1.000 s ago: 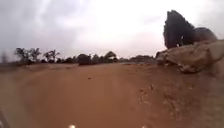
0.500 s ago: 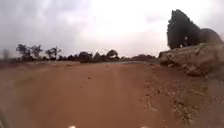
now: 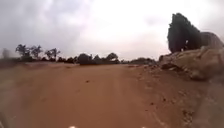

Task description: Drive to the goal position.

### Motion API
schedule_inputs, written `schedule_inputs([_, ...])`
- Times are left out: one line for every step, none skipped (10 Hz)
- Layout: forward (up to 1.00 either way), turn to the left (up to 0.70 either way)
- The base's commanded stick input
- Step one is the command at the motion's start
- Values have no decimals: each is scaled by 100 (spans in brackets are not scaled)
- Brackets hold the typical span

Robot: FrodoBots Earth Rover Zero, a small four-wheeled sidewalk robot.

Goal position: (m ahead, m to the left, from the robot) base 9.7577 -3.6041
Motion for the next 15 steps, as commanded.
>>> schedule_inputs([50, 0])
schedule_inputs([50, 0])
schedule_inputs([50, 0])
schedule_inputs([50, 0])
schedule_inputs([50, 0])
schedule_inputs([50, 0])
schedule_inputs([50, 0])
schedule_inputs([50, 0])
schedule_inputs([50, 0])
schedule_inputs([50, 0])
schedule_inputs([50, 0])
schedule_inputs([50, 0])
schedule_inputs([50, 0])
schedule_inputs([50, 0])
schedule_inputs([50, 0])
